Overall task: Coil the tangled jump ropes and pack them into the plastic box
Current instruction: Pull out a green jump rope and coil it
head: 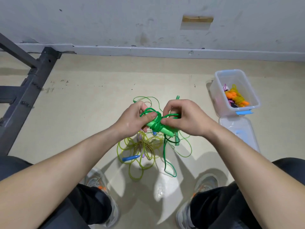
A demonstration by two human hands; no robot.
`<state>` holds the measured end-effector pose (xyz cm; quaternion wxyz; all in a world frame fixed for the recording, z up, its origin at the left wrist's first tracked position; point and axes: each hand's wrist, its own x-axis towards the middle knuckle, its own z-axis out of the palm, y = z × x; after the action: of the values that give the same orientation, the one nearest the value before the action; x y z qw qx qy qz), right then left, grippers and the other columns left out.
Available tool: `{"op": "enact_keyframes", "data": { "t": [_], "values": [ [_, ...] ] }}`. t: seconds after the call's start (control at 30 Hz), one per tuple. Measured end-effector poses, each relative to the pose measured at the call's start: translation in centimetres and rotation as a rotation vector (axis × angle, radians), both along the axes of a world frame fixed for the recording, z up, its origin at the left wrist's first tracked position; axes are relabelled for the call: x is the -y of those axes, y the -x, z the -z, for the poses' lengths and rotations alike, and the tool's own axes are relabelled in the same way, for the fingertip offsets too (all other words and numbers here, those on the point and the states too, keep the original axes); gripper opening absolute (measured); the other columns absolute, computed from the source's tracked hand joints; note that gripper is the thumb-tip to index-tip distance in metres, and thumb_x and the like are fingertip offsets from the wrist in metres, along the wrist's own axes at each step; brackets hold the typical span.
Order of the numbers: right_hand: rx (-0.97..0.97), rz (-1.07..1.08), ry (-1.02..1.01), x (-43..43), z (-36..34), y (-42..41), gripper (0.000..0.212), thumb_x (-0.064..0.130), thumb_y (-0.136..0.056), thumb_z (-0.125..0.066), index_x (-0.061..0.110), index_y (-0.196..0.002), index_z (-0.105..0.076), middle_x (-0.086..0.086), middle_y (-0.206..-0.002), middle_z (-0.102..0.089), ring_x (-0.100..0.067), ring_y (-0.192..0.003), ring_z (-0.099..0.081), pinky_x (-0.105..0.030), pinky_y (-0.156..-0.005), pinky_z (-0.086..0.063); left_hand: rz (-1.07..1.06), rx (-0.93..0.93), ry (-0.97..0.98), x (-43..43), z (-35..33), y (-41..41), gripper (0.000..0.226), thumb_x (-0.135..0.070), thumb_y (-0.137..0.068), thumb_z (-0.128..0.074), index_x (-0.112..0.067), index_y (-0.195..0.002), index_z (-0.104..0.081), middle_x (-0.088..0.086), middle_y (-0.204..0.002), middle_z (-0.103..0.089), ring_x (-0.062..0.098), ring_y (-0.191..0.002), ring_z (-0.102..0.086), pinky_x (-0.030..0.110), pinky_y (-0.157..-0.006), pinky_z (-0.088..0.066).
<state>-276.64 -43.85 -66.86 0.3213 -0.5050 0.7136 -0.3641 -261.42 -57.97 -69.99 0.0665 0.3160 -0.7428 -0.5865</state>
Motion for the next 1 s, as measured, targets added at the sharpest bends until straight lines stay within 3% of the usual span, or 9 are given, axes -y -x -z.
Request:
{"op": "enact_keyframes", "data": {
  "t": [0.17, 0.33, 0.43, 0.5, 0.57, 0.63, 0.73, 0.87, 1.0],
  "values": [
    [0.530, 0.058, 0.036, 0.0, 0.4, 0.4, 0.015, -0.004, -0.088, -0.062, 0.006, -0.077, -0.059, 0.003, -0.052, -0.050, -0.008, -0.046, -0.045, -0.017, -0.046, -0.034, 0.116, -0.048, -0.345, -0.1, -1.6, 0.2, 0.020, -0.020, -0.095, -0.059, -0.004, -0.093, -0.047, 0.003, -0.061, -0.062, 0.014, -0.043, -0.052, 0.016, -0.037, -0.037],
    [0.596, 0.026, 0.041, 0.1, 0.9, 1.2, 0.017, 0.015, -0.083, -0.066, 0.009, -0.071, -0.057, 0.006, -0.050, -0.047, -0.006, -0.045, -0.037, -0.018, -0.046, -0.029, 0.178, -0.079, -0.513, -0.2, -2.2, 0.1, 0.026, -0.026, -0.085, -0.059, -0.005, -0.093, -0.047, 0.005, -0.061, -0.061, 0.013, -0.041, -0.051, 0.015, -0.038, -0.039],
    [0.820, 0.118, 0.070, 0.0, 1.9, 0.7, 0.029, 0.032, -0.083, -0.077, 0.017, -0.066, -0.059, 0.004, -0.055, -0.052, -0.006, -0.047, -0.043, -0.020, -0.048, -0.034, 0.065, -0.168, -0.629, -0.2, -2.4, 0.2, 0.025, -0.025, -0.088, -0.063, -0.005, -0.090, -0.048, 0.009, -0.070, -0.061, 0.014, -0.049, -0.057, 0.017, -0.041, -0.046],
    [1.024, 0.283, 0.051, 0.5, 2.6, -1.3, 0.033, 0.039, -0.091, -0.062, 0.022, -0.063, -0.065, 0.005, -0.054, -0.050, -0.007, -0.044, -0.042, -0.026, -0.053, -0.034, -0.024, -0.214, -0.689, -0.4, -2.1, 0.2, 0.027, -0.029, -0.088, -0.064, -0.005, -0.091, -0.051, 0.014, -0.082, -0.061, 0.013, -0.055, -0.059, 0.019, -0.047, -0.052],
    [1.082, 0.427, -0.009, 0.9, 3.4, -3.4, 0.043, 0.030, -0.105, -0.044, 0.022, -0.068, -0.063, 0.007, -0.049, -0.035, -0.007, -0.040, -0.028, -0.027, -0.053, -0.031, -0.127, -0.241, -0.732, -1.0, -1.7, 0.2, 0.025, -0.029, -0.087, -0.060, -0.004, -0.087, -0.055, 0.014, -0.082, -0.060, 0.011, -0.053, -0.058, 0.018, -0.050, -0.054],
    [0.899, 0.475, -0.069, 0.8, 4.3, -5.0, 0.035, 0.020, -0.105, -0.035, 0.019, -0.076, -0.053, 0.005, -0.051, -0.035, -0.012, -0.041, -0.034, -0.032, -0.057, -0.040, -0.229, -0.271, -0.748, -1.4, -1.4, 0.3, 0.025, -0.026, -0.096, -0.056, -0.001, -0.091, -0.061, 0.011, -0.080, -0.065, 0.011, -0.057, -0.061, 0.018, -0.054, -0.055],
    [0.422, 0.370, -0.182, 0.1, 5.0, -7.2, 0.027, 0.028, -0.105, -0.037, 0.016, -0.087, -0.053, 0.005, -0.058, -0.051, -0.020, -0.052, -0.057, -0.039, -0.066, -0.048, -0.381, -0.263, -0.622, -1.0, -0.9, 0.6, 0.025, -0.021, -0.102, -0.055, 0.003, -0.099, -0.061, 0.010, -0.086, -0.069, 0.014, -0.071, -0.069, 0.022, -0.061, -0.058],
    [-0.166, 0.057, -0.381, 0.1, 3.6, -8.6, 0.018, 0.033, -0.097, -0.048, 0.017, -0.104, -0.043, 0.000, -0.081, -0.054, -0.030, -0.079, -0.054, -0.037, -0.064, -0.037, -0.435, -0.090, -0.096, -1.2, 0.0, 0.3, 0.025, -0.021, -0.097, -0.066, -0.009, -0.088, -0.046, 0.009, -0.092, -0.059, 0.011, -0.063, -0.071, 0.036, -0.061, -0.062],
    [-0.654, 0.006, -0.330, 0.2, 0.1, -6.5, 0.023, 0.039, -0.095, -0.049, 0.019, -0.103, -0.060, -0.009, -0.101, -0.066, -0.036, -0.094, -0.062, -0.037, -0.066, -0.037, -0.295, 0.022, 0.260, -1.4, 0.7, -0.1, 0.032, -0.027, -0.093, -0.070, -0.015, -0.084, -0.042, 0.006, -0.078, -0.063, 0.013, -0.052, -0.069, 0.041, -0.048, -0.051]
  ]
}}
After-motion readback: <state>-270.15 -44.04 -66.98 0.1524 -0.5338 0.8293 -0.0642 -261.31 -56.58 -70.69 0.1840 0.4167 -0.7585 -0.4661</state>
